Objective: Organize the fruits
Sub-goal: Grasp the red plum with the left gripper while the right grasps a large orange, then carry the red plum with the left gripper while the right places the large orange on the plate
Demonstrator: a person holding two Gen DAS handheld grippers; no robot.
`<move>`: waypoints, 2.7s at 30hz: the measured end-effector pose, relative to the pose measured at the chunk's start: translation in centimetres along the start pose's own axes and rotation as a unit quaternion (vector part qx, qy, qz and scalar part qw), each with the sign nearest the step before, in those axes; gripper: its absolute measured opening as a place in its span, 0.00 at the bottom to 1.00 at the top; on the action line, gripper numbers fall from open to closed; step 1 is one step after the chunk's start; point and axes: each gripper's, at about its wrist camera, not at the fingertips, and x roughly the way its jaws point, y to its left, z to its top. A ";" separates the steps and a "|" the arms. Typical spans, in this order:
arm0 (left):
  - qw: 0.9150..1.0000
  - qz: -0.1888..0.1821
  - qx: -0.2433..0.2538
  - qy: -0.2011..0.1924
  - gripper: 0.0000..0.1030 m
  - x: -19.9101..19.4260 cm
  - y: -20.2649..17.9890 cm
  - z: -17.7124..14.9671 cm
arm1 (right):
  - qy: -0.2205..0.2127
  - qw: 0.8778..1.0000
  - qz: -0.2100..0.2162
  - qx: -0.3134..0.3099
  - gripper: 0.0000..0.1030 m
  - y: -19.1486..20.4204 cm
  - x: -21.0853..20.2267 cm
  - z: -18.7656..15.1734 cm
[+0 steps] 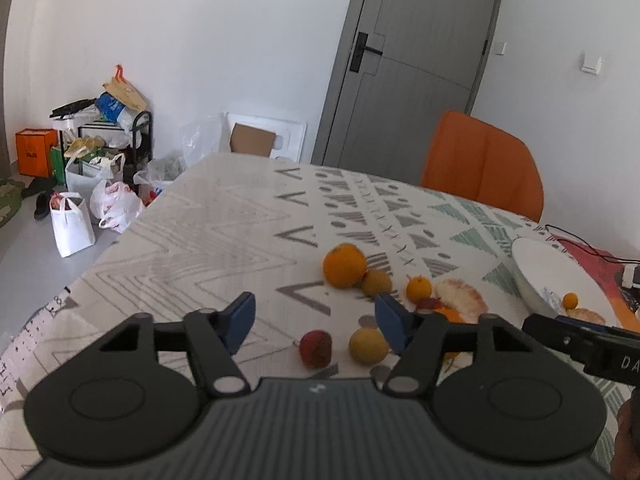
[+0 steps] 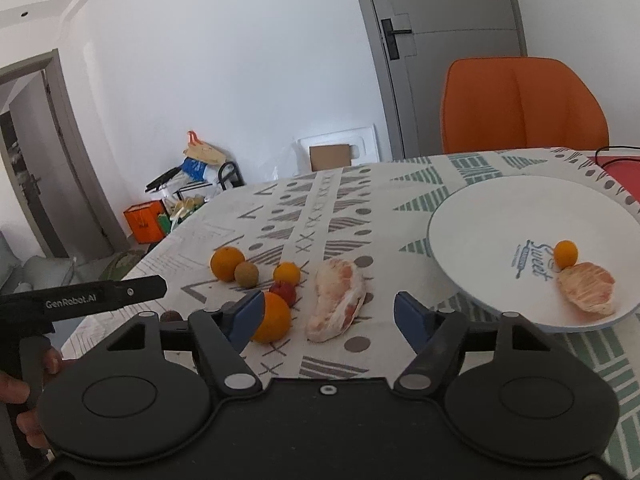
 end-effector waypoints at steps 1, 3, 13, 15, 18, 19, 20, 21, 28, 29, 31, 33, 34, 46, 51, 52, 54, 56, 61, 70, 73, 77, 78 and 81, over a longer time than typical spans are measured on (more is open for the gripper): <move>1.000 -0.002 -0.001 0.002 0.60 0.1 0.1 -0.1 | 0.003 1.000 0.000 -0.001 0.66 0.1 0.2 -0.1; 1.000 -0.004 -0.002 0.005 0.59 0.4 0.2 -0.3 | 0.008 1.000 0.001 -0.002 0.62 0.1 0.4 -0.2; 0.999 -0.010 -0.014 0.041 0.23 2.7 0.7 -1.6 | 0.026 1.000 0.007 -0.013 0.60 0.7 1.7 -0.5; 0.999 -0.007 -0.011 0.038 0.22 2.7 0.8 -1.5 | 0.029 0.999 0.007 -0.015 0.60 0.8 2.0 -0.4; 0.999 -0.011 -0.015 0.038 0.20 2.5 1.1 -1.4 | 0.034 0.999 0.009 -0.020 0.60 1.1 2.4 -0.4; 0.999 -0.011 -0.015 0.037 0.20 2.5 1.2 -1.3 | 0.035 0.999 0.010 -0.022 0.60 1.2 2.5 -0.3; 0.999 -0.011 -0.016 0.036 0.20 2.4 1.3 -1.3 | 0.036 0.999 0.011 -0.026 0.59 1.4 2.6 -0.3; 0.999 -0.011 -0.016 0.033 0.20 2.3 1.4 -1.3 | 0.036 0.999 0.011 -0.030 0.59 1.6 2.7 -0.2; 0.999 -0.014 -0.017 0.028 0.20 2.1 1.9 -1.0 | 0.039 0.998 0.033 -0.046 0.55 3.0 3.6 0.1; 0.999 -0.014 -0.018 0.028 0.20 2.1 1.9 -1.0 | 0.041 0.997 0.035 -0.047 0.54 3.1 3.8 0.1; 0.999 -0.015 -0.022 0.028 0.20 2.1 2.0 -1.1 | 0.048 0.997 0.040 -0.051 0.54 3.5 4.3 0.0; 0.999 -0.014 -0.022 0.031 0.20 2.1 2.0 -1.3 | 0.052 0.996 0.042 -0.057 0.54 3.9 4.7 -0.1; 0.999 -0.014 -0.020 0.033 0.20 2.2 1.9 -1.4 | 0.054 0.996 0.043 -0.059 0.54 4.0 4.9 -0.1; 0.999 -0.018 -0.014 0.033 0.20 1.6 1.6 -1.5 | 0.068 0.995 0.042 -0.064 0.38 4.5 6.3 -0.6; 0.999 -0.022 -0.004 0.025 0.20 1.0 0.6 -1.0 | 0.050 0.996 0.046 -0.056 0.38 3.8 4.9 -0.1; 0.999 -0.024 -0.005 0.022 0.20 0.8 0.3 -0.8 | 0.047 0.996 0.046 -0.054 0.38 3.6 4.5 0.0; 0.999 -0.031 0.000 0.014 0.20 0.3 -0.4 -0.5 | 0.038 0.997 0.044 -0.050 0.38 3.2 3.9 0.3; 0.999 -0.038 0.009 0.009 0.20 0.0 -1.1 -0.2 | 0.029 0.998 0.040 -0.046 0.38 2.8 3.2 0.6; 0.999 -0.047 0.023 0.005 0.20 -0.1 -2.8 0.3 | 0.001 0.999 0.025 -0.040 0.38 1.5 1.4 1.3; 0.996 -0.072 0.058 0.004 0.20 -0.1 -6.6 1.2 | -0.031 0.999 -0.011 -0.003 0.38 -2.7 -1.1 1.8; 0.994 -0.083 0.072 0.007 0.20 0.2 -7.8 1.4 | -0.039 0.999 -0.023 0.011 0.38 -4.2 -1.6 1.6; 0.992 -0.093 0.080 0.008 0.20 0.9 -9.3 1.6 | -0.043 0.998 -0.042 0.029 0.38 -6.0 -1.8 1.5; 0.992 -0.094 0.083 0.009 0.20 1.0 -9.7 1.7 | -0.043 0.998 -0.045 0.032 0.38 -6.3 -1.8 1.3; 0.990 -0.101 0.094 0.009 0.20 1.6 -11.1 1.8 | -0.044 0.997 -0.051 0.041 0.38 -7.5 -1.8 1.0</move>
